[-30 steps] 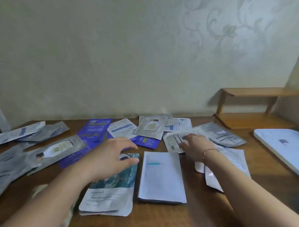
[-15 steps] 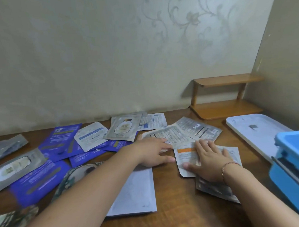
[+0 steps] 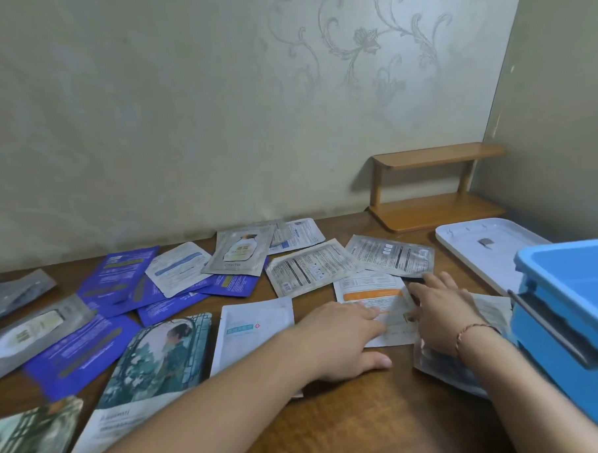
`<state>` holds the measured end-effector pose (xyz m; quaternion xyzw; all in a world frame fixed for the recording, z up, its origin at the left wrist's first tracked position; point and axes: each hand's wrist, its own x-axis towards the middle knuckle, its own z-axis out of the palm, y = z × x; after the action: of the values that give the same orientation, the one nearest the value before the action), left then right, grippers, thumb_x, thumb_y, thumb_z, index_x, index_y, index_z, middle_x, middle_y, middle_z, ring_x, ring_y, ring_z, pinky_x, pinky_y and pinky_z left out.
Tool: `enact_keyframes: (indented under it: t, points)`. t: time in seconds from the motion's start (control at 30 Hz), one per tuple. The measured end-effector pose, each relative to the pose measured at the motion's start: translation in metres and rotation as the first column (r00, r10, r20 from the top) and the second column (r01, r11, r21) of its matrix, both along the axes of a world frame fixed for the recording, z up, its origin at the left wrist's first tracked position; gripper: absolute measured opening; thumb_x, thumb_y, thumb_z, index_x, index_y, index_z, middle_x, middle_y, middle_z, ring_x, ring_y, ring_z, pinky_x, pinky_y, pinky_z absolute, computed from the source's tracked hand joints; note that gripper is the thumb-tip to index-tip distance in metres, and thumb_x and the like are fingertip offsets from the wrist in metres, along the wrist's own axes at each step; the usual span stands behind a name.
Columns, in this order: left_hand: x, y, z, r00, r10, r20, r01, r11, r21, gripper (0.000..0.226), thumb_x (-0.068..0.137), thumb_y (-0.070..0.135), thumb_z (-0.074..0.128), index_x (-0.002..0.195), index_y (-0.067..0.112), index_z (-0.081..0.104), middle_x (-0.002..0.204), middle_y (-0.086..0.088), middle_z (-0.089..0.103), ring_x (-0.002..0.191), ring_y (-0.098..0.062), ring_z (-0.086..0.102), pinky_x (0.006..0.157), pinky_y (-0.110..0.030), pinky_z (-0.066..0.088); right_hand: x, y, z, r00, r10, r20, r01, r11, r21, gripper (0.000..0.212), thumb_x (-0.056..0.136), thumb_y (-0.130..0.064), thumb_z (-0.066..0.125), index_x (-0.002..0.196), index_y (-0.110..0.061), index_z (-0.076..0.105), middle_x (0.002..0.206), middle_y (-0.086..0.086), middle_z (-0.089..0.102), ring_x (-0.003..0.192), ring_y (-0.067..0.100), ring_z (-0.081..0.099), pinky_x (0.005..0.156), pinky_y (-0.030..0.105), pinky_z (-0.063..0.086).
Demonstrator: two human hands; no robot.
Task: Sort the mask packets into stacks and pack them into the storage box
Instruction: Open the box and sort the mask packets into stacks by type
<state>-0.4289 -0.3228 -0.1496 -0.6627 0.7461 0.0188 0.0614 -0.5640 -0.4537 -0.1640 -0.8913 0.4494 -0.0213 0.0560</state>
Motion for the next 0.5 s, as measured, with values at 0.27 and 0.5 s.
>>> enact_keyframes:
  t: [0.27,0.5]
  points:
    - [-0.04,0.108,-0.017,0.984,-0.161,0.081,0.174,0.968,-0.179,0.049,0.098,0.055,0.029,0.114,0.025,0.065,0.131,0.001,0.062,0.119,-0.019,0.058,0.09,-0.031,0.053,-0.009,0.027,0.013,0.928,0.301,0.22,-0.317,0.948,0.041,0.046,0.096,-0.009,0.044,0.137,-0.03,0.051,0.149,-0.006,0.037,0.144,0.022,0.019,0.115,0.032,0.019]
    - [-0.053,0.154,-0.032,0.954,-0.232,0.188,0.286,0.889,-0.356,0.023,0.1,0.035,0.047,0.121,0.031,0.053,0.103,0.007,0.066,0.089,-0.011,0.062,0.073,-0.026,0.054,-0.007,0.061,0.006,0.846,0.497,0.193,-0.499,0.866,-0.041,0.024,0.092,-0.032,0.059,0.114,-0.03,0.069,0.139,-0.008,0.052,0.138,0.014,0.031,0.113,0.025,0.021]
